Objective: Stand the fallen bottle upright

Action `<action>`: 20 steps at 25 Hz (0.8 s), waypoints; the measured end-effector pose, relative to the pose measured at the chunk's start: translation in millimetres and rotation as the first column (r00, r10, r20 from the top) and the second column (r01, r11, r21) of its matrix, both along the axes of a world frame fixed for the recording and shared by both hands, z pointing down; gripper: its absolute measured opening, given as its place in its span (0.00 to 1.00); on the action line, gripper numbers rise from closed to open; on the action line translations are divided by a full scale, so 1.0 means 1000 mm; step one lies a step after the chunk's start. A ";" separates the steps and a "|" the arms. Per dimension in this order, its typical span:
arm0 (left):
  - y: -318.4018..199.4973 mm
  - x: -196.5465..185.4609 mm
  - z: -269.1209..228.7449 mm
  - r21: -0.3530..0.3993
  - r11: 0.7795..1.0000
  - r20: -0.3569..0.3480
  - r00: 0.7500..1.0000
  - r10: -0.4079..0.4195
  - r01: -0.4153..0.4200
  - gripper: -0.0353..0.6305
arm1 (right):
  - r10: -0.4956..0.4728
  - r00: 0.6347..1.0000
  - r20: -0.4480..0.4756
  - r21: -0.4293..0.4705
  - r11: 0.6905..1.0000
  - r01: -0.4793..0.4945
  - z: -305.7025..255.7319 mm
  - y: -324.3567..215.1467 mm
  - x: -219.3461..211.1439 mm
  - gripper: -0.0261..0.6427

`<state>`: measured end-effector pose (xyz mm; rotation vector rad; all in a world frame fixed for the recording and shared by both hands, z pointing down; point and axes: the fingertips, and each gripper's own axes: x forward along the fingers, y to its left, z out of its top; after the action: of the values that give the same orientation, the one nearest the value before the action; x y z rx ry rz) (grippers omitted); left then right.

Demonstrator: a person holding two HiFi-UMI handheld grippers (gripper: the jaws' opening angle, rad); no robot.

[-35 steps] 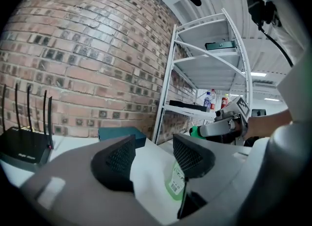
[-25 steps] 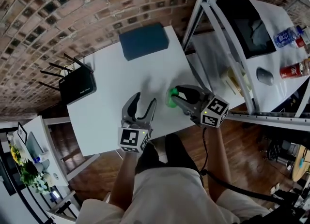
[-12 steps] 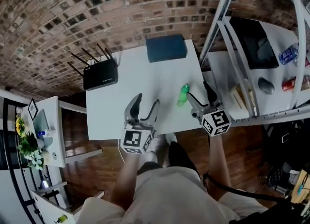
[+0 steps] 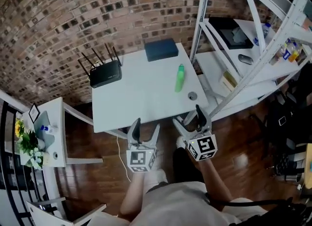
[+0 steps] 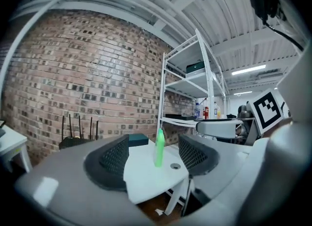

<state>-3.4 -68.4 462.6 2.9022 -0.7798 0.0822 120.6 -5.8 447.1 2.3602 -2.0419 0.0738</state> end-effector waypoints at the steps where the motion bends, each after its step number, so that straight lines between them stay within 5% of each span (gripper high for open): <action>1: 0.012 -0.011 0.002 -0.011 1.000 0.005 1.000 -0.001 0.002 0.54 | 0.015 1.000 -0.004 -0.007 1.000 -0.015 -0.001 0.014 -0.008 0.67; 8: 0.050 -0.048 -0.038 0.048 0.997 -0.043 0.997 -0.062 0.065 0.52 | 0.068 0.995 -0.069 -0.006 0.998 -0.068 -0.031 0.076 -0.013 0.67; 13: 0.083 -0.031 -0.071 0.102 0.990 -0.072 0.993 -0.088 0.095 0.50 | 0.133 0.981 -0.138 -0.079 0.986 -0.145 -0.044 0.118 0.019 0.66; 20: 0.127 0.009 -0.073 0.094 0.991 -0.095 0.992 -0.088 0.097 0.50 | 0.044 0.995 -0.087 -0.066 0.997 -0.050 -0.040 0.145 0.034 0.60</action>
<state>5.4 58.4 389.4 2.9313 -0.9261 -0.0990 154.6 139.5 406.8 2.3293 -1.9154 0.0417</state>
